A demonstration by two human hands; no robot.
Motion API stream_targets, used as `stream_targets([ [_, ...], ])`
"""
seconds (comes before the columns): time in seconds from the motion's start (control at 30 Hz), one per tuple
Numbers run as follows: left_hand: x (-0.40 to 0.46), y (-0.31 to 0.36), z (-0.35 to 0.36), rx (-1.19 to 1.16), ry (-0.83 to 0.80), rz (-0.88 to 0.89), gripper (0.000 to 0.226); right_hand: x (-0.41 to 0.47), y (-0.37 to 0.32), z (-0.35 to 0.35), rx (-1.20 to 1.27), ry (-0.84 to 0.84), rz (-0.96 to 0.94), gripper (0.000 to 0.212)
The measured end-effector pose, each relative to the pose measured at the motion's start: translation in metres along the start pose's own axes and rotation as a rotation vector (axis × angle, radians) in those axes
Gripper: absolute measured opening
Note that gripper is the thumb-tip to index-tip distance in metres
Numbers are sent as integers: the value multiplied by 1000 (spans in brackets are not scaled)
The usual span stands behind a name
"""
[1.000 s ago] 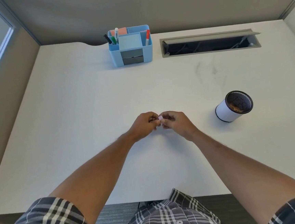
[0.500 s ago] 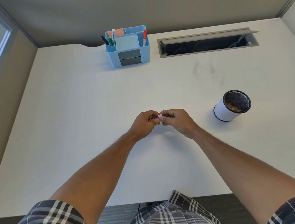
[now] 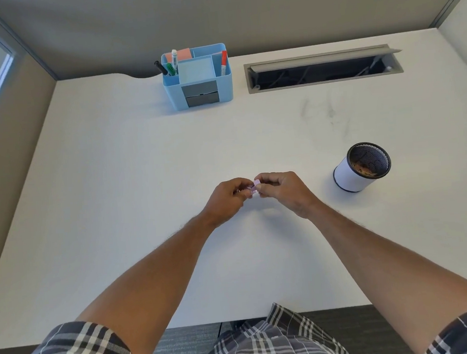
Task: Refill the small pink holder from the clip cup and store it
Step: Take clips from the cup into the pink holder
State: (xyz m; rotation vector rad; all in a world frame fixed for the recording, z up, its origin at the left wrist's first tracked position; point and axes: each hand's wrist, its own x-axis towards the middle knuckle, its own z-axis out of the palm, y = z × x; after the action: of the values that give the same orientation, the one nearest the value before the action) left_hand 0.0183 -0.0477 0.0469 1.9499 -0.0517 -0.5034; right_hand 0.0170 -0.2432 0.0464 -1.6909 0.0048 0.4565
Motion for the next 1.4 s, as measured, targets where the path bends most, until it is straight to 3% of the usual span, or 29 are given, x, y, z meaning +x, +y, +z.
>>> stream_targets([
  [0.3,8,33,9,-33,-22,50,25,-11,-17,-24,85,163,1,11],
  [0.53,27,77,33,49,-100,175,41,-41,-40,-67,-1,357,-64,8],
  [0.9,59,146,102,175,-125,352,41,-88,-48,-152,43,705,-101,8],
  [1.4,83,179,150,451,-162,461,44,-103,-24,-191,-5,793,0,6],
])
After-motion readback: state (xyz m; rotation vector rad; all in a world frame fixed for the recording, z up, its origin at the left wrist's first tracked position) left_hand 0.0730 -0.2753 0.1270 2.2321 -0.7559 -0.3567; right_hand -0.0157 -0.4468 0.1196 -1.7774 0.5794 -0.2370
